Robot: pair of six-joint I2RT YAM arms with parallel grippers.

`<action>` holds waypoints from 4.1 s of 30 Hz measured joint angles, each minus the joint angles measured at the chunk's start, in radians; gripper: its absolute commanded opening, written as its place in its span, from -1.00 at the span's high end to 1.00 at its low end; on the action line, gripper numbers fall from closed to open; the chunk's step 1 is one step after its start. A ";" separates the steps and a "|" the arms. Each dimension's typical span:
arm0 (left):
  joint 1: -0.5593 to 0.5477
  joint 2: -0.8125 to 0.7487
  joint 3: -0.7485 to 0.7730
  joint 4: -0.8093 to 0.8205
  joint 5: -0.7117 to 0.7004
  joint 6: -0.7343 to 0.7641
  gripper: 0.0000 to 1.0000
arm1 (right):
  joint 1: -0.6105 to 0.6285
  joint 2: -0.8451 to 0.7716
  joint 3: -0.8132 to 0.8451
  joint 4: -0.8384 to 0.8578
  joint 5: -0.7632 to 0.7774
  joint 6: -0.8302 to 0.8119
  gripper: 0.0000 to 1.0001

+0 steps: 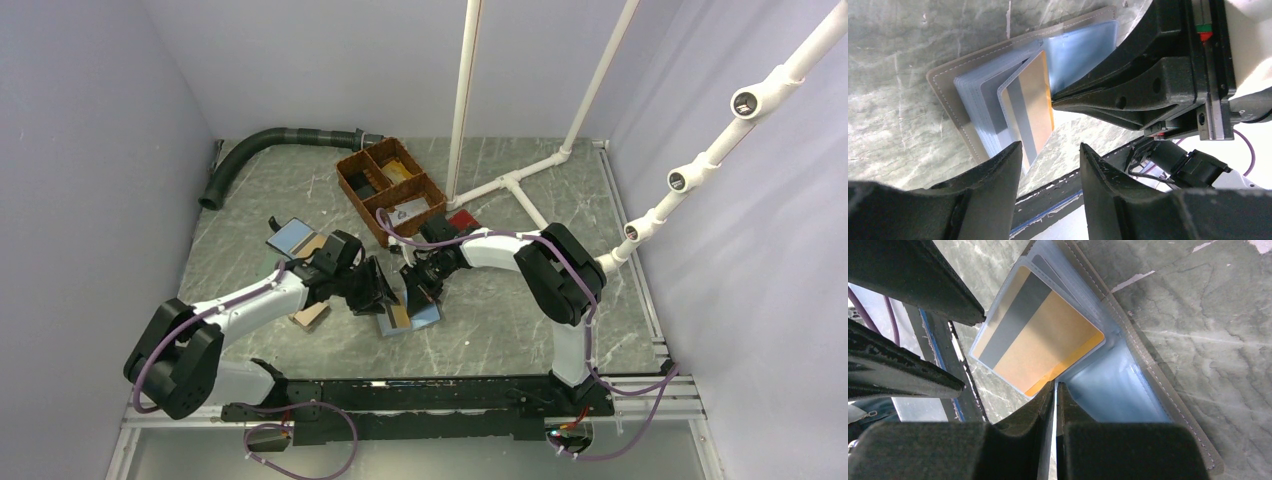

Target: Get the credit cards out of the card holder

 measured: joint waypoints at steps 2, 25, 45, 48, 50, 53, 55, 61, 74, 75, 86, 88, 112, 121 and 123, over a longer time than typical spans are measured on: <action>0.000 0.002 -0.004 0.013 0.008 -0.002 0.05 | 0.000 0.000 0.000 0.000 0.000 0.000 0.83; 0.000 -0.056 -0.052 0.013 -0.024 -0.029 -0.09 | 0.000 0.000 0.000 0.000 0.000 0.000 0.83; 0.000 0.041 -0.057 0.109 0.016 -0.048 1.00 | -0.002 -0.011 0.000 -0.005 -0.002 -0.010 0.81; 0.000 0.040 -0.057 0.107 0.014 -0.038 1.00 | -0.009 -0.040 0.000 -0.013 -0.005 -0.018 0.79; 0.000 0.034 -0.057 0.107 0.012 -0.016 1.00 | -0.018 -0.070 0.000 -0.015 -0.013 -0.023 0.78; 0.000 0.006 -0.064 0.111 0.008 0.026 1.00 | -0.043 -0.109 0.000 -0.016 -0.042 -0.036 0.67; 0.000 -0.024 -0.079 0.117 0.007 0.055 1.00 | -0.061 -0.126 0.000 -0.016 -0.069 -0.042 0.60; 0.000 -0.111 -0.131 0.187 0.011 0.114 1.00 | -0.115 -0.140 -0.003 -0.010 -0.213 -0.037 0.43; 0.000 -0.153 -0.207 0.378 0.037 0.087 1.00 | -0.126 -0.154 -0.059 0.098 -0.334 0.114 0.22; 0.000 -0.153 -0.214 0.399 0.040 0.082 1.00 | -0.126 -0.154 -0.059 0.098 -0.324 0.119 0.20; 0.000 -0.154 -0.304 0.544 0.074 0.038 1.00 | -0.146 -0.154 -0.064 0.106 -0.248 0.150 0.12; 0.000 -0.156 -0.318 0.569 0.077 0.031 1.00 | -0.152 -0.154 -0.072 0.111 -0.246 0.155 0.10; 0.013 -0.206 -0.423 0.779 0.077 -0.030 1.00 | -0.156 -0.137 -0.098 0.171 -0.274 0.229 -0.12; 0.018 -0.212 -0.429 0.842 0.070 -0.055 1.00 | -0.156 -0.133 -0.099 0.216 -0.347 0.274 -0.02; 0.018 -0.207 -0.429 0.860 0.071 -0.063 1.00 | -0.157 -0.132 -0.099 0.225 -0.361 0.286 0.03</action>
